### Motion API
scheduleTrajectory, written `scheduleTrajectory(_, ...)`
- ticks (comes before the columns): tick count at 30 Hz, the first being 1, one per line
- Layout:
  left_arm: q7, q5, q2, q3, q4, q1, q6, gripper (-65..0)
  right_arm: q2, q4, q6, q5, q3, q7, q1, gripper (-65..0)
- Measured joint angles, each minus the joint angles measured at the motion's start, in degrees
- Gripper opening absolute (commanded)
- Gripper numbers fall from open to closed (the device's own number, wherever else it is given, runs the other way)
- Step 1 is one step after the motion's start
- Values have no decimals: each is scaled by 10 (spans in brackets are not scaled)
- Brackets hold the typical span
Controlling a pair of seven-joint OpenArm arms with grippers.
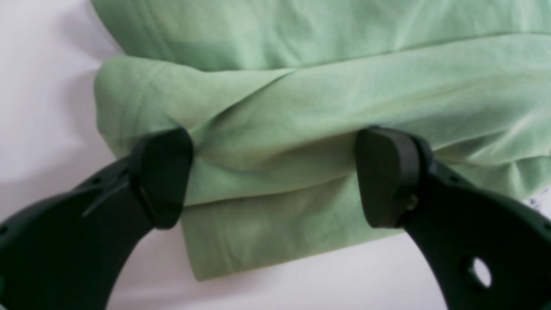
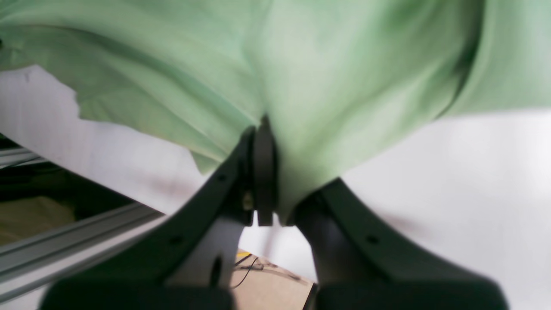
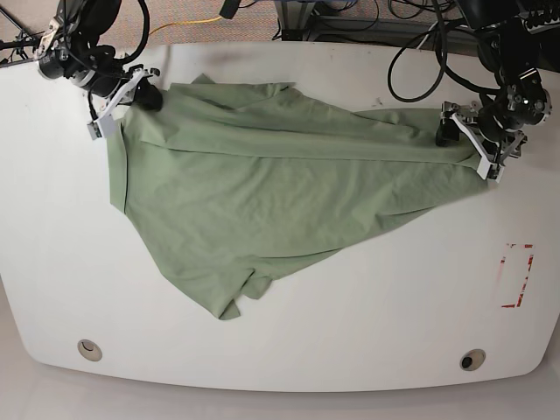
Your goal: Fold the T-shirt properly
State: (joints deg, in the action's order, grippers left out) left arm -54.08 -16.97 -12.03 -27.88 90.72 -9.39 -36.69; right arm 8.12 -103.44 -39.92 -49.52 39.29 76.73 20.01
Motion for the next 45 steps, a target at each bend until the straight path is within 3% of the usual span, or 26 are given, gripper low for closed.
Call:
scheduleTrajectory(6, 3, 4, -6, 29, 0, 2, 2, -96, 0, -26, 0, -76, 38, 0, -3, -644)
scheduleTrajectory(14, 10, 32, -2, 35, 3, 2, -1, -96, 7, -6, 0, -79, 37, -1, -57, -639)
scheduleTrajectory(21, 12, 37, -1, 35, 4, 2, -2, -96, 30, 88, 0, -69, 38, 4, -68, -628)
scheduleTrajectory(24, 12, 37, -3, 35, 4, 2, -2, -96, 36, 90, 0, -79, 38, 0, -70, -518)
scheduleTrajectory(29, 10, 39, -1, 34, 5, 2, -2, -96, 42, 90, 0, -80, 38, 0, -59, -247)
scheduleTrajectory(32, 10, 39, -1, 34, 6, 2, -2, -96, 40, 89, 0, -82, 38, -1, -38, -170)
scheduleTrajectory(45, 1, 41, -1, 35, 6, 10, -2, -96, 10, 2, 0, -86, 37, 0, 57, -165)
